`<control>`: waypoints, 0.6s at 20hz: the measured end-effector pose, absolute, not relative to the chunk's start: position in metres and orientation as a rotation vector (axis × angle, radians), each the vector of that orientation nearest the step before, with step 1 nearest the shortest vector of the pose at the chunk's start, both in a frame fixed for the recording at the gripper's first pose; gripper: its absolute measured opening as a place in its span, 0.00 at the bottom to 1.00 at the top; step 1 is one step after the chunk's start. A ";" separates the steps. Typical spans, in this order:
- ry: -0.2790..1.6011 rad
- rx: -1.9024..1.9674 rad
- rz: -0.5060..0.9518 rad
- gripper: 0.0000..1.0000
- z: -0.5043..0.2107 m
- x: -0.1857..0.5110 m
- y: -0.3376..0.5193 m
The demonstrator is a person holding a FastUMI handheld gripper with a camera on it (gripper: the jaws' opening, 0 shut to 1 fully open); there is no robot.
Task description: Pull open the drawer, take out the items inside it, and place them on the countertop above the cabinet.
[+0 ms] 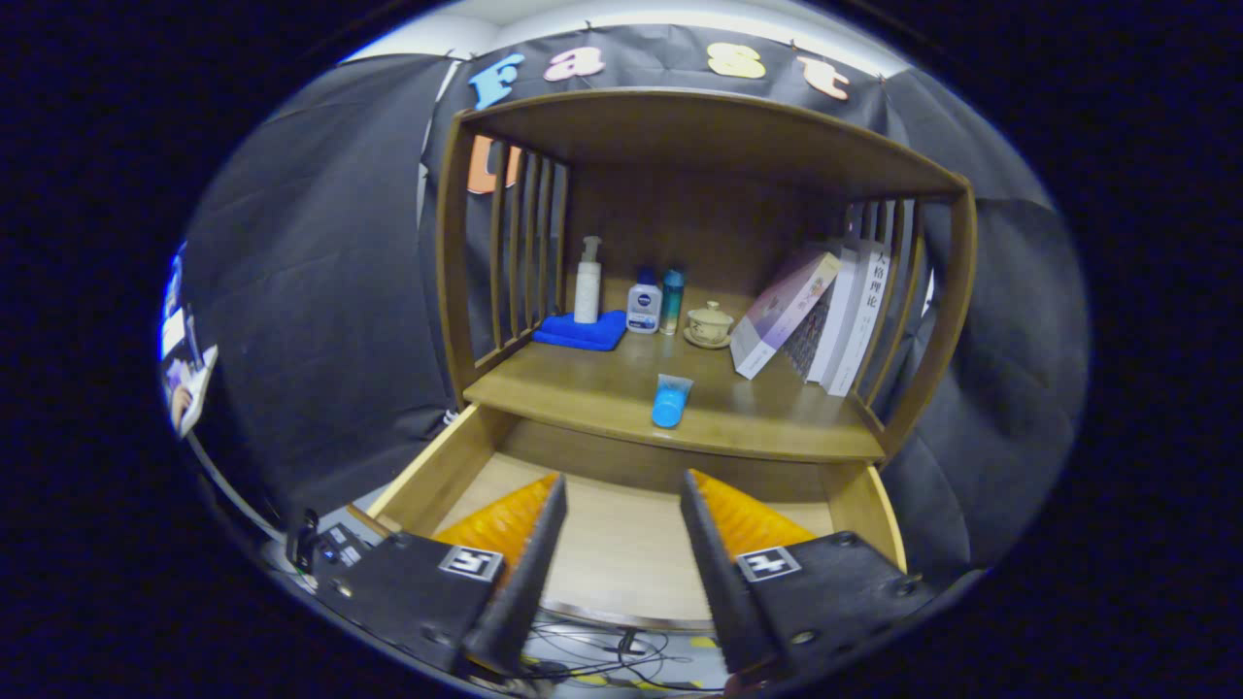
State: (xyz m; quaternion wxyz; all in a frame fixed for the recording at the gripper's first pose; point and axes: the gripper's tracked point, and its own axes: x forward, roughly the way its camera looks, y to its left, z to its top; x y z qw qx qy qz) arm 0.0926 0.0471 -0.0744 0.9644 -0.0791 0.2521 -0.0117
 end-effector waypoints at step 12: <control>0.337 -0.124 -0.031 1.00 -0.145 0.016 0.039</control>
